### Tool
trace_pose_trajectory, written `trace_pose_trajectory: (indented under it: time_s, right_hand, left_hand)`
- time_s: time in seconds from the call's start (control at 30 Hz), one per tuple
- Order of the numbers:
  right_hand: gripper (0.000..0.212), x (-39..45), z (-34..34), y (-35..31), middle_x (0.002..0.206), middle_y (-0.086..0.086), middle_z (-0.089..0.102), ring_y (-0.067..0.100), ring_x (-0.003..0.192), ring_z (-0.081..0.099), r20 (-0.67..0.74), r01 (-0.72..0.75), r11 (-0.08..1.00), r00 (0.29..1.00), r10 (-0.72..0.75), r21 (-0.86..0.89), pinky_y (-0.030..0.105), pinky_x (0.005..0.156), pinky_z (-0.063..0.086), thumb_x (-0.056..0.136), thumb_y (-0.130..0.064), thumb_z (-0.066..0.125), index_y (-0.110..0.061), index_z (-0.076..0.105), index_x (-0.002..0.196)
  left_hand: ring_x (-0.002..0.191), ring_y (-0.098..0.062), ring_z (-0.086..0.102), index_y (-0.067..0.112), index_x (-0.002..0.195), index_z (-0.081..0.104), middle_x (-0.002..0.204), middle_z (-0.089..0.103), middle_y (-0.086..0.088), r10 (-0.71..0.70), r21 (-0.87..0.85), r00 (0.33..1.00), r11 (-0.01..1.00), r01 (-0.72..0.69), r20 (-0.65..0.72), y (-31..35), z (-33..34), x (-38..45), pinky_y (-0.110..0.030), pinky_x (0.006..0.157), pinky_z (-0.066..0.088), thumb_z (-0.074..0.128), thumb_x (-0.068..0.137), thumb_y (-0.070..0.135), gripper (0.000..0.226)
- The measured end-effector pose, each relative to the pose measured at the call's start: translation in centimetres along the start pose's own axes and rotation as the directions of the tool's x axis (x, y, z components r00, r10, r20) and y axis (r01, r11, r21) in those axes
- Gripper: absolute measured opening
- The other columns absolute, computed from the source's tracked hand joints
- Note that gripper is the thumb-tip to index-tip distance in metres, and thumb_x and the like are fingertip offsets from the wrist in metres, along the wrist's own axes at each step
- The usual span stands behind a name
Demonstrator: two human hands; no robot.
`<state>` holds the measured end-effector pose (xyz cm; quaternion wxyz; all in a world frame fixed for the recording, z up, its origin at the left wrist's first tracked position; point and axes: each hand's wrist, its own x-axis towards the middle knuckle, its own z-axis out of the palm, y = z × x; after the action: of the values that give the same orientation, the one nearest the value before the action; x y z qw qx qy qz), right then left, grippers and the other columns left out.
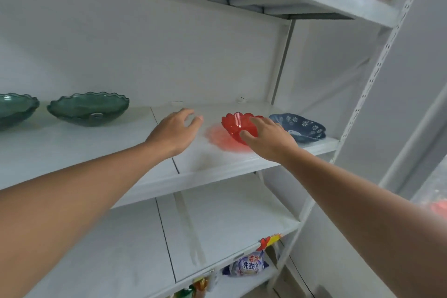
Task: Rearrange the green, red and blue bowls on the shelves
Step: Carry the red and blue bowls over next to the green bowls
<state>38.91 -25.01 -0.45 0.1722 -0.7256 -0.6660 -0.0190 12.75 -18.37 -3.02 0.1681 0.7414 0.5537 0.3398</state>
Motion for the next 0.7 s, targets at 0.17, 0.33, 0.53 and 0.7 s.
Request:
trace_pose_trajectory:
  time_s: [0.17,0.33,0.53,0.7]
  right_hand:
    - [0.078,0.4,-1.3,5.9,0.164,0.002,0.042,0.033,0.147,0.040,-0.019,-0.082,0.997,0.996,0.082,0.008,0.054,0.111,0.040,0.092,-0.068,0.036,-0.035,0.036,0.162]
    - [0.073,2.7,-1.6,13.0,0.165,0.003,0.041,0.032,0.148,0.040,-0.025,-0.086,0.996,0.996,0.087,0.038,0.055,0.113,0.040,0.094,-0.064,0.037,-0.034,0.039,0.160]
    - [0.069,9.1,-1.0,22.4,0.159,0.004,0.048,0.032,0.143,0.045,-0.031,-0.026,0.995,0.999,0.029,0.092,0.051,0.111,0.043,0.095,-0.062,0.040,-0.030,0.045,0.156]
    - [0.067,15.4,-0.8,30.8,0.158,0.007,0.045,0.036,0.141,0.046,-0.060,-0.047,0.982,0.996,0.059,0.182,0.054,0.109,0.045,0.098,-0.055,0.042,-0.027,0.043,0.158]
  left_hand:
    - [0.142,-0.021,0.050,0.036,0.152,0.049,0.157,0.054,0.006,0.029,-0.025,0.998,0.999,-0.028,0.062,4.0,3.9,1.8,-0.042,0.111,0.040,0.032,0.089,0.077,0.078]
    - [0.139,-0.020,0.051,0.035,0.151,0.052,0.155,0.055,0.007,0.025,-0.011,0.999,1.000,-0.024,0.045,7.8,8.1,4.8,-0.042,0.109,0.043,0.035,0.090,0.075,0.075]
    - [0.138,-0.021,0.052,0.035,0.150,0.053,0.154,0.055,0.005,-0.087,0.058,0.995,0.994,0.090,-0.058,10.8,13.5,8.4,-0.041,0.107,0.043,0.035,0.091,0.071,0.072]
    - [0.150,-0.030,0.036,0.027,0.154,0.050,0.161,0.045,-0.005,-0.172,0.184,0.957,0.959,0.217,-0.234,12.3,16.3,10.6,-0.050,0.116,0.037,0.034,0.096,0.060,0.068]
